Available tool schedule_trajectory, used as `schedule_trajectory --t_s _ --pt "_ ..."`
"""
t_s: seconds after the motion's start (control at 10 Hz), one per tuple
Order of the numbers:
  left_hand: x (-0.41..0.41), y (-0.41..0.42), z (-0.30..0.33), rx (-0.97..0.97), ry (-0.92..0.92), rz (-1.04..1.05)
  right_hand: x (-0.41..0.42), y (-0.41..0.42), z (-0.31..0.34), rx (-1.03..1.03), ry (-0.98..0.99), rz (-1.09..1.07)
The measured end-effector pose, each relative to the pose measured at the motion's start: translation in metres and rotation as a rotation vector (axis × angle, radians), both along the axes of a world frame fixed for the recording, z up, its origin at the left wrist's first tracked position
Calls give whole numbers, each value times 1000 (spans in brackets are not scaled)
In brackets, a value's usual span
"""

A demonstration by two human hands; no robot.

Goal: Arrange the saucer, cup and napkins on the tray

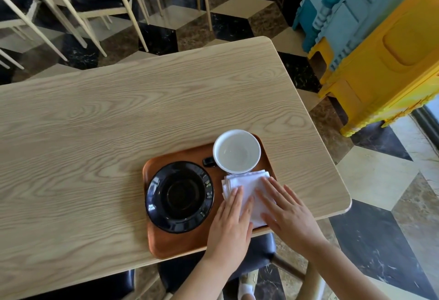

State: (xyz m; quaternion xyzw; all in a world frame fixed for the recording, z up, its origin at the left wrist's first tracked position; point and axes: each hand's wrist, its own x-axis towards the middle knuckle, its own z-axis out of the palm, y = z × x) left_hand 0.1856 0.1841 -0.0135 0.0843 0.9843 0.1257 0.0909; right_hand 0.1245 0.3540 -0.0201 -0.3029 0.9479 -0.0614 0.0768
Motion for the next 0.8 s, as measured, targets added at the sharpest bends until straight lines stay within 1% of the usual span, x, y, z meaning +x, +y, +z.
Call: schedule_trajectory --t_s 0.3,0.4,0.6,0.7,0.8 --pt "9 -12 0 -31 -3 11 10 -15 -3 -4 53 0" --pt "8 -12 1 -30 -1 8 13 -17 -2 -23 38 -24" --pt "6 -13 5 -21 -16 -10 15 -21 6 35 -13 -40" --pt "-2 -13 27 -54 -86 -43 9 -28 32 56 -86 -72" --pt "-21 -18 69 -47 -134 -44 -9 -32 67 -28 -294 -167"
